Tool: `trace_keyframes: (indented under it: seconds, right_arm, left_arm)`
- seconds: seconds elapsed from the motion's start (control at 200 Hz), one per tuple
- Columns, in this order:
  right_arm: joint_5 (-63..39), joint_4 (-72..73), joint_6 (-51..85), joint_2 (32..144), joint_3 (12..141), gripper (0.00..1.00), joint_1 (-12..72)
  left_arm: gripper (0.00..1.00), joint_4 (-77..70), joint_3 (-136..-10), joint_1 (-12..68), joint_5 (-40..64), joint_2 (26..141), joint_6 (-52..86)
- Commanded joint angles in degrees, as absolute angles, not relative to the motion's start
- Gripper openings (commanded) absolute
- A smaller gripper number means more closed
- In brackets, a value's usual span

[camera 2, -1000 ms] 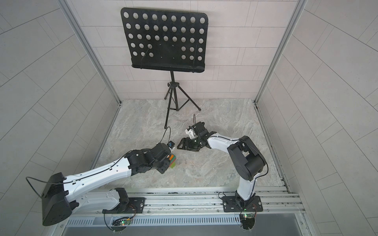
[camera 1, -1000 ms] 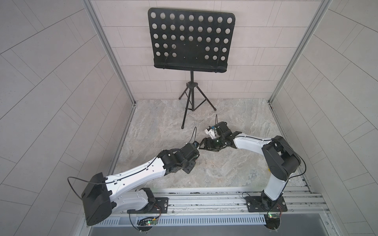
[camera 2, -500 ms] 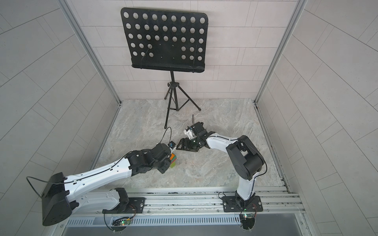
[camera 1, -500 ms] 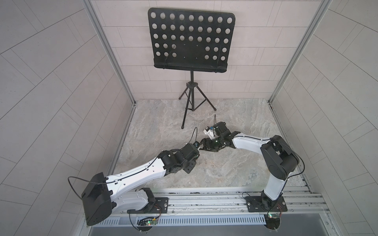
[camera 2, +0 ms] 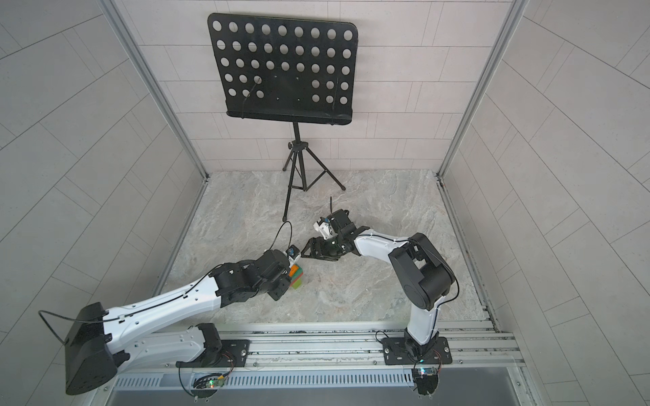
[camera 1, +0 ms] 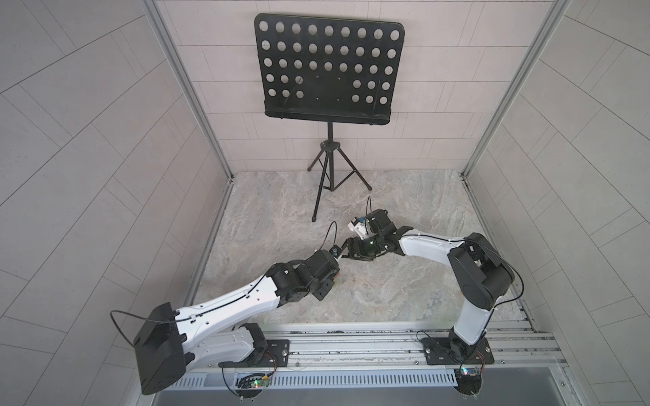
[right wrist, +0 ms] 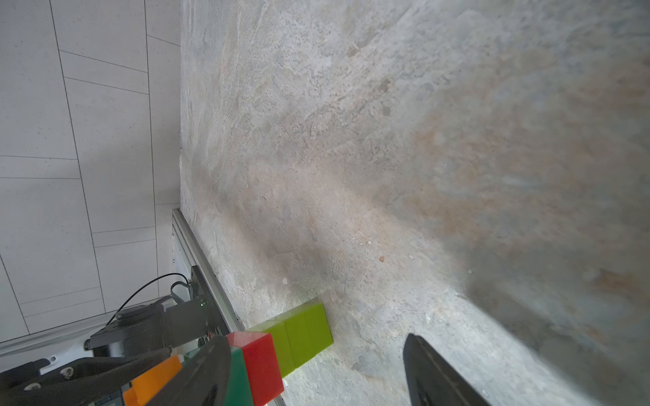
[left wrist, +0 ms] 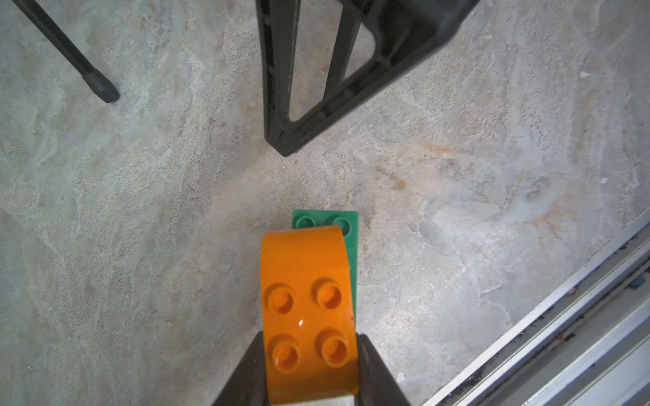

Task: Assemble an ice cream with lego
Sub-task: Assemble the lego brick with the lego brick.

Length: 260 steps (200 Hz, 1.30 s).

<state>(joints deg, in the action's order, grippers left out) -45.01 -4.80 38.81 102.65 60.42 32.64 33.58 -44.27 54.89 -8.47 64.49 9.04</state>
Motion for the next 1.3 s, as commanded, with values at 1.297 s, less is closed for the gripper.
trace_keyframes:
  seconds: [1.297]
  right_arm:
    - [-46.3,-5.6,37.7,104.3,62.1,0.82,34.1]
  left_arm:
    - [0.18,33.4,-45.2,52.2,-2.2,68.0,8.1]
